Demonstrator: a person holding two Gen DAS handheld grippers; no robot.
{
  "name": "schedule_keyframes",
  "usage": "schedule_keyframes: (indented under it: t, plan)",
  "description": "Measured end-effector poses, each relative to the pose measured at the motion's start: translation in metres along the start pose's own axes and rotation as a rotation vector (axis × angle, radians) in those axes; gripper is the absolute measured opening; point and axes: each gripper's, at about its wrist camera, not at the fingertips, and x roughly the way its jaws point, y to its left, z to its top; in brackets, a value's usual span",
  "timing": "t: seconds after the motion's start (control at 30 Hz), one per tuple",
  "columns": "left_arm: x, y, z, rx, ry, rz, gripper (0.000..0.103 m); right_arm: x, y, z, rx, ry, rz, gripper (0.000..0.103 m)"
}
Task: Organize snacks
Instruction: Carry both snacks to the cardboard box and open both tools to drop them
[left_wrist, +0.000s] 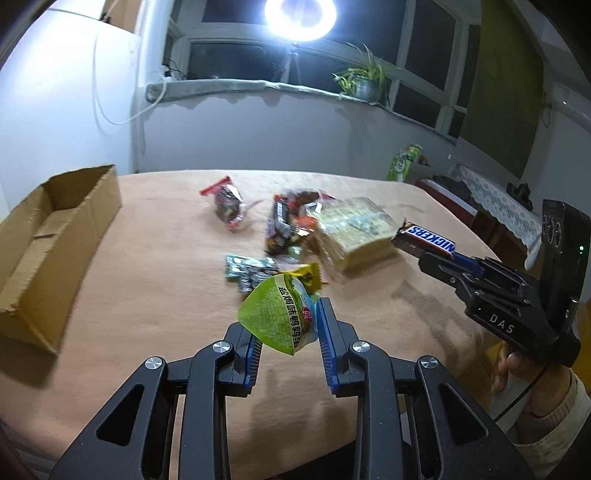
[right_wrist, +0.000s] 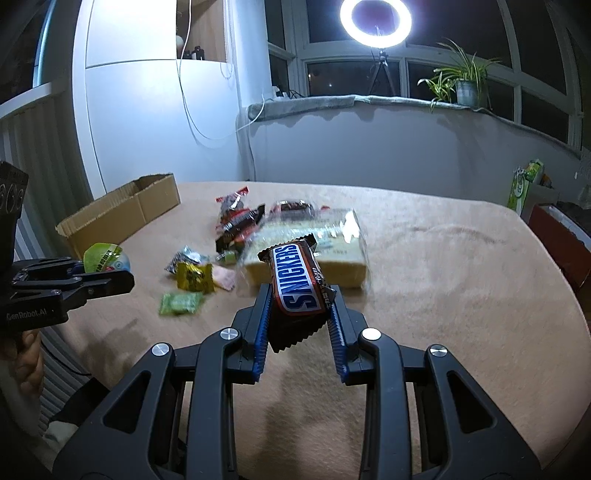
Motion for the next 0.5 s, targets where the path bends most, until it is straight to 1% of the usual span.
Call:
schedule_keyframes:
  t: [0.37,0.5]
  plan:
    - [-0.028,0.045,0.006,-0.068,-0.051,0.045,0.026,0.001,0.036,0.024,-0.06,-0.018,-0.005,0.03]
    - [-0.039,0.061,0.009,-0.084,-0.071,0.064,0.026,0.006,0.054,0.035,-0.086,-0.021,0.007,0.03]
